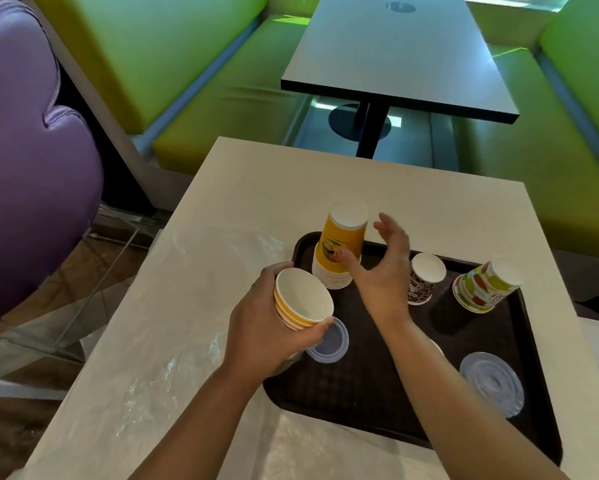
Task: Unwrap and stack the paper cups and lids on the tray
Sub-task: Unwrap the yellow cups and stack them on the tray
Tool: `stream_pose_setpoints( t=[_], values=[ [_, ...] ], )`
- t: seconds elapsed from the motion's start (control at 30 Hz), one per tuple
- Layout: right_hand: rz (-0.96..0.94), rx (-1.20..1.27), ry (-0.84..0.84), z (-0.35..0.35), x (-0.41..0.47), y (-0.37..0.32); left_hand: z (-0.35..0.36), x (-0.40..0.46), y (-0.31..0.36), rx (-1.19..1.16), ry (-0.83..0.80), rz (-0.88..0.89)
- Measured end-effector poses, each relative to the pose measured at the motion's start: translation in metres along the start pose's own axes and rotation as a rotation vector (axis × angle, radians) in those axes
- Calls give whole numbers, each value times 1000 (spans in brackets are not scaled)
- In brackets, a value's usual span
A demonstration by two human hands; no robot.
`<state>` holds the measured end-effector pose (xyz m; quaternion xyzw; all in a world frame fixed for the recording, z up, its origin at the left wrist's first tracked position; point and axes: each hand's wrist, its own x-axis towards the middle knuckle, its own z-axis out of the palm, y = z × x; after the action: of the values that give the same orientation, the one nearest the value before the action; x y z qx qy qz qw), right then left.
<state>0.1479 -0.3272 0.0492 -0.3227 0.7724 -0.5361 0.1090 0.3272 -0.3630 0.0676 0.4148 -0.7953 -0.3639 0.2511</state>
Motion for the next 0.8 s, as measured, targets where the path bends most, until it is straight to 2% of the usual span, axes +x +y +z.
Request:
stream_pose_setpoints(
  t=[0.03, 0.07, 0.13, 0.2, 0.23, 0.3, 0.43, 0.57, 0.8],
  values=[
    [-91, 88, 19, -4, -11, -9, 0, -1, 0, 2, 3, 3],
    [-151, 162, -38, -7, -21, -17, 0, -1, 0, 3, 9, 8],
    [-163, 187, -330, -11, -40, -35, 0, -3, 0, -18, 14, 3],
    [-109, 40, -646, -12, -52, -45, -1, -4, 1, -48, 12, -7],
    [-104, -43, -718, -12, -55, -45, -1, -5, 1, -58, 18, -1],
    [-67, -104, -717, -11, -58, -43, 0, -7, 0, -59, 29, 15],
    [-9, -66, -668, -13, -61, -43, 2, -13, -1, -22, 50, 48],
    [-37, -58, -637, -17, -62, -45, 7, -19, -8, 33, 79, 54],
    [-164, -51, -737, -42, -51, -55, 6, -25, -6, -3, 60, 6]
  ],
)
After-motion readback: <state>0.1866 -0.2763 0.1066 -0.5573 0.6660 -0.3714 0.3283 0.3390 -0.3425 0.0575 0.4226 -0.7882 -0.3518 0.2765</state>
